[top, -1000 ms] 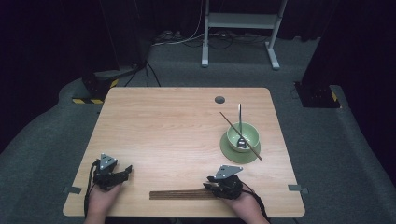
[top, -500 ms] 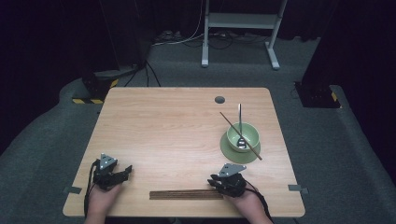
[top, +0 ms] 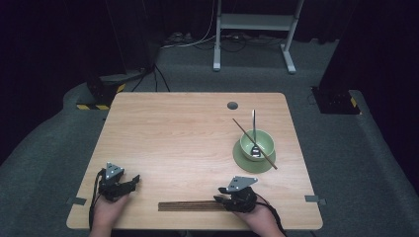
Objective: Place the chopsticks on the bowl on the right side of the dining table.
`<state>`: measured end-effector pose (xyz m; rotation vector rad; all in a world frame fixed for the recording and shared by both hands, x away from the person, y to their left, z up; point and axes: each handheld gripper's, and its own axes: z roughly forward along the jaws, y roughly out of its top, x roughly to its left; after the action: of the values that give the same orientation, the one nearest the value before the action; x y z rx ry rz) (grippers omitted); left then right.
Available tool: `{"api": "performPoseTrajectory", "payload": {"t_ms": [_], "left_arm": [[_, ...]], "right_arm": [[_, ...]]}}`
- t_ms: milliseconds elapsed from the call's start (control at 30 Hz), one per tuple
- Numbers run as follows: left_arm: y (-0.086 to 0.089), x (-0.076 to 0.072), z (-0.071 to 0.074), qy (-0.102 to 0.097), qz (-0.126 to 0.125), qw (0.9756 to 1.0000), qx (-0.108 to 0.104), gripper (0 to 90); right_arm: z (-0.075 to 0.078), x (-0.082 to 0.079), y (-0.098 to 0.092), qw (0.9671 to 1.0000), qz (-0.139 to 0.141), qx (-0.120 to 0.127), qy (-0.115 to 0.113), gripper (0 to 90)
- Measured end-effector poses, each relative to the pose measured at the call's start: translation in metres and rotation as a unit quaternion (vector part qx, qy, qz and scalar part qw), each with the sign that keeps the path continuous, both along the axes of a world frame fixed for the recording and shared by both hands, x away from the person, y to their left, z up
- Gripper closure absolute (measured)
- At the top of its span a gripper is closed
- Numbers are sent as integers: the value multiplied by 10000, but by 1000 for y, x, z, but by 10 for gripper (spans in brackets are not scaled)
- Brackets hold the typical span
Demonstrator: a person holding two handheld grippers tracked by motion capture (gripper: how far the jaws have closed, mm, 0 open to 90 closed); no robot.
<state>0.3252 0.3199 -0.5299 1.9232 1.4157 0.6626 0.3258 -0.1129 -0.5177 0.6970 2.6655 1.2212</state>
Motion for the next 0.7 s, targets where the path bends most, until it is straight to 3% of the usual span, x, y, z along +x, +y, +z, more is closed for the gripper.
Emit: {"api": "performPoseTrajectory", "payload": {"t_ms": [333, 700], "left_arm": [[0, 0, 0, 18, 1, 10000, -27, 303], [0, 0, 0, 17, 7, 10000, -24, 305]], "right_arm": [[-1, -3, 5, 9999, 155, -63, 27, 648], [-4, 2, -3, 9999, -15, -156, 6, 680]]}}
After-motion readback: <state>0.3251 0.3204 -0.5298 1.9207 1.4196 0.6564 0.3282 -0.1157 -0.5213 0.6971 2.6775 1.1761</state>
